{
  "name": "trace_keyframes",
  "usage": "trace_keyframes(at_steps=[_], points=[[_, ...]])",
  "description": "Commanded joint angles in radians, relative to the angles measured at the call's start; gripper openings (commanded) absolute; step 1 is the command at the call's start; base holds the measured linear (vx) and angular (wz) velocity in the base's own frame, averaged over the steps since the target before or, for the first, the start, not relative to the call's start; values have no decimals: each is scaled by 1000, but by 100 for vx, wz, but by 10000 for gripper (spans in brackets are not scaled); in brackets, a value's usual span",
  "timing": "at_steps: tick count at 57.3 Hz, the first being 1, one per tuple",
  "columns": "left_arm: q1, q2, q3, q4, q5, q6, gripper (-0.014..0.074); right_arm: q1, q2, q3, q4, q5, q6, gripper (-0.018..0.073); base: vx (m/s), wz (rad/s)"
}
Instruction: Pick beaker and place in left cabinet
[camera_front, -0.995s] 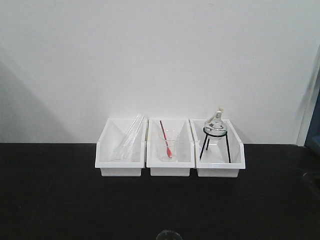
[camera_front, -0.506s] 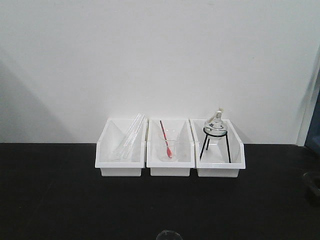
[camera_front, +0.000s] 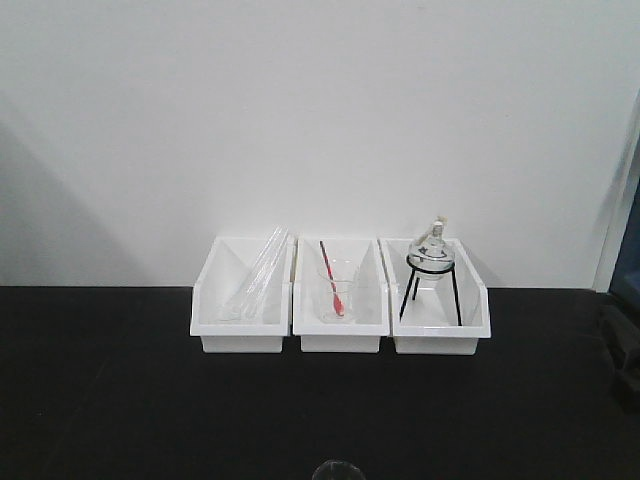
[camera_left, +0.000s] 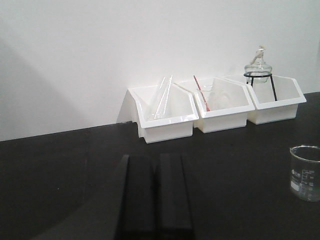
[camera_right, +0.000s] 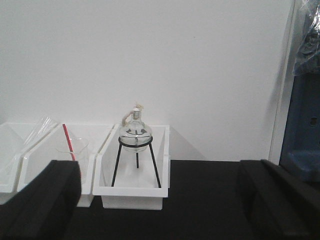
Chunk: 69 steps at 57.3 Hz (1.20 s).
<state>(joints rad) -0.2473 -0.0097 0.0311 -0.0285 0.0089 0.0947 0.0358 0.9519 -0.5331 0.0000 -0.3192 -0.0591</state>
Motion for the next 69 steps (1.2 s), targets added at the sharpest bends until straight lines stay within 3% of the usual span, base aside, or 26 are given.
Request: trace_keyframes(at_steps=[1, 7, 14, 28, 33, 38, 50, 69], points=[[-6, -18, 16, -8, -83, -3, 1, -1, -8, -38, 15, -96, 41, 724, 0, 0], [-6, -18, 16, -8, -83, -3, 1, 7, 7, -38, -25, -143, 100, 704, 0, 0], [-6, -18, 16, -8, -83, -3, 1, 7, 72, -36, -156, -225, 165, 669, 0, 0], [-6, -18, 16, -8, -83, -3, 1, 7, 333, -34, -656, -401, 539, 590, 0, 0], [-6, -18, 16, -8, -83, -3, 1, 7, 435, -34, -805, -501, 615, 569, 0, 0], [-6, -18, 16, -8, -83, -3, 1, 7, 529, -34, -899, -590, 627, 562, 0, 0], [-6, -18, 16, -8, -83, -3, 1, 7, 748, -34, -916, -740, 602, 562, 0, 0], [-6, -18, 16, -8, -83, -3, 1, 8, 937, -34, -924, -958, 384, 562, 0, 0]])
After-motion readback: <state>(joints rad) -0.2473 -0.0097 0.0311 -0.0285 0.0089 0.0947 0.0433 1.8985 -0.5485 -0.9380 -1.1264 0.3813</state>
